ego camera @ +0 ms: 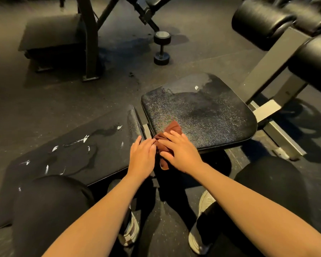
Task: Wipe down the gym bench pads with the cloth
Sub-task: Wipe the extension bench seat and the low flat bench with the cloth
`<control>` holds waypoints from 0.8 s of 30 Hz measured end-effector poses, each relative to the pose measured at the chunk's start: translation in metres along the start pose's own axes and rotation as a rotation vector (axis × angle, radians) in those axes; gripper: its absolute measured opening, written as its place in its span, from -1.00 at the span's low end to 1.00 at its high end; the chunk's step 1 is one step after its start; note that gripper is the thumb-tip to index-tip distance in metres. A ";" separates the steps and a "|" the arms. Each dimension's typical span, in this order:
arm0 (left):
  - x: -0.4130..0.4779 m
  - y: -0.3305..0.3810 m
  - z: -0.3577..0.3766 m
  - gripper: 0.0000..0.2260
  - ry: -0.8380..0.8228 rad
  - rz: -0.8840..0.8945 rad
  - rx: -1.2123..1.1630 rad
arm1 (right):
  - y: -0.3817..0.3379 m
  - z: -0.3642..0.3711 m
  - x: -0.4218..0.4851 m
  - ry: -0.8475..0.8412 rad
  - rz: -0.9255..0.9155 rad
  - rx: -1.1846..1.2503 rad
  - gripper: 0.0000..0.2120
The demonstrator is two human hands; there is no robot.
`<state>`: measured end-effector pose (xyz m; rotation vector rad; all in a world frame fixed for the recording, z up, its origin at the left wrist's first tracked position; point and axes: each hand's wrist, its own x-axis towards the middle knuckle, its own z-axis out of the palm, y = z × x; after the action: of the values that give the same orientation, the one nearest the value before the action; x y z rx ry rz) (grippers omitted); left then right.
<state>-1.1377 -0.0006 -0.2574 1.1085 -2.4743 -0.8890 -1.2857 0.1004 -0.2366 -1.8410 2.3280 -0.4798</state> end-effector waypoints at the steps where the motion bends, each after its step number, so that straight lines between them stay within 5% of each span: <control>1: -0.003 0.002 0.002 -0.42 -0.003 -0.004 0.004 | 0.002 0.000 -0.005 0.016 -0.004 -0.005 -0.55; 7: -0.013 0.015 0.004 -0.46 -0.027 0.028 -0.106 | 0.001 -0.009 -0.017 0.114 0.006 0.031 -0.64; 14: 0.001 0.050 -0.025 -0.66 -0.028 -0.165 -0.521 | -0.011 -0.041 0.000 0.343 0.238 0.543 -0.67; 24: 0.025 0.066 -0.040 -0.68 -0.014 -0.147 -0.823 | -0.023 -0.046 0.021 0.146 0.252 0.655 -0.41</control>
<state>-1.1726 -0.0024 -0.1843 0.9576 -1.7210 -1.7294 -1.2831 0.0825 -0.1839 -1.2251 2.0779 -1.1923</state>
